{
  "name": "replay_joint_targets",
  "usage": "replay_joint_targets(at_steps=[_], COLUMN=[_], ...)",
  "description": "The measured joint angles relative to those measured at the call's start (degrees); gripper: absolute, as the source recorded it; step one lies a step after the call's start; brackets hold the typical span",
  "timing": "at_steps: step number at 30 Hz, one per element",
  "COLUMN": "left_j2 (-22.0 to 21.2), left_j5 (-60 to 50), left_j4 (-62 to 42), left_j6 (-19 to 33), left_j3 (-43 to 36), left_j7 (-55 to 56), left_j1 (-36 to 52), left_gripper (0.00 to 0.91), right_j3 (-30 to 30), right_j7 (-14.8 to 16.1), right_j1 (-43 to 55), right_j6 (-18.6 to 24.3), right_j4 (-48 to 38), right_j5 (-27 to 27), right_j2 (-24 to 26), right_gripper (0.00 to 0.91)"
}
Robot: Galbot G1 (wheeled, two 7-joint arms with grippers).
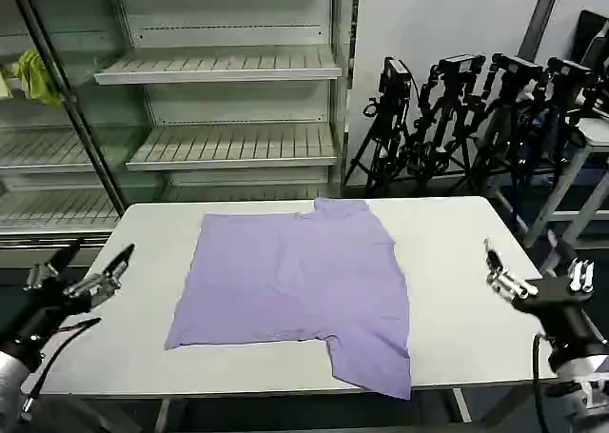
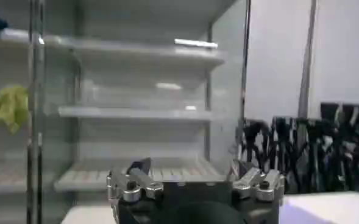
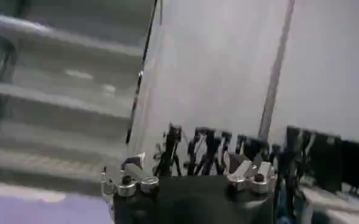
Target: Fold and organize the clothes.
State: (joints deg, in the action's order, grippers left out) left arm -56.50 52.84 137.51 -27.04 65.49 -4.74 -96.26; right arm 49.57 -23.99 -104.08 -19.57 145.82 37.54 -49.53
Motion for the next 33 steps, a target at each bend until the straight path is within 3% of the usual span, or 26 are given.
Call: replay_joint_targets(at_steps=[11, 22, 33], left_j2=[0.5, -1.1, -2.6], left_j5=[-0.9, -3.8, -6.9], left_j4=[-3.4, -7.1, -10.6], left_j6=[-0.4, -0.3, -0.1], left_j3=[-5.9, -12.5, -17.8], left_j7=[0.3, -0.6, -1.6], left_j1=[-1.2, -0.1, 1.0], left_gripper=[0.907, 0.907, 0.907], right_j3=[-11.1, -22.0, -28.8], right_j7=[-3.1, -4.1, -4.7], right_j1=[-0.8, -0.3, 0.6], right_j6=[-2.0, -2.2, -2.5], right_j4=[-2.6, -5.5, -6.1], right_j5=[2.1, 1.2, 0.0], right_j2=[-1.3, -1.7, -1.6], right_gripper=[0.907, 0.907, 0.907])
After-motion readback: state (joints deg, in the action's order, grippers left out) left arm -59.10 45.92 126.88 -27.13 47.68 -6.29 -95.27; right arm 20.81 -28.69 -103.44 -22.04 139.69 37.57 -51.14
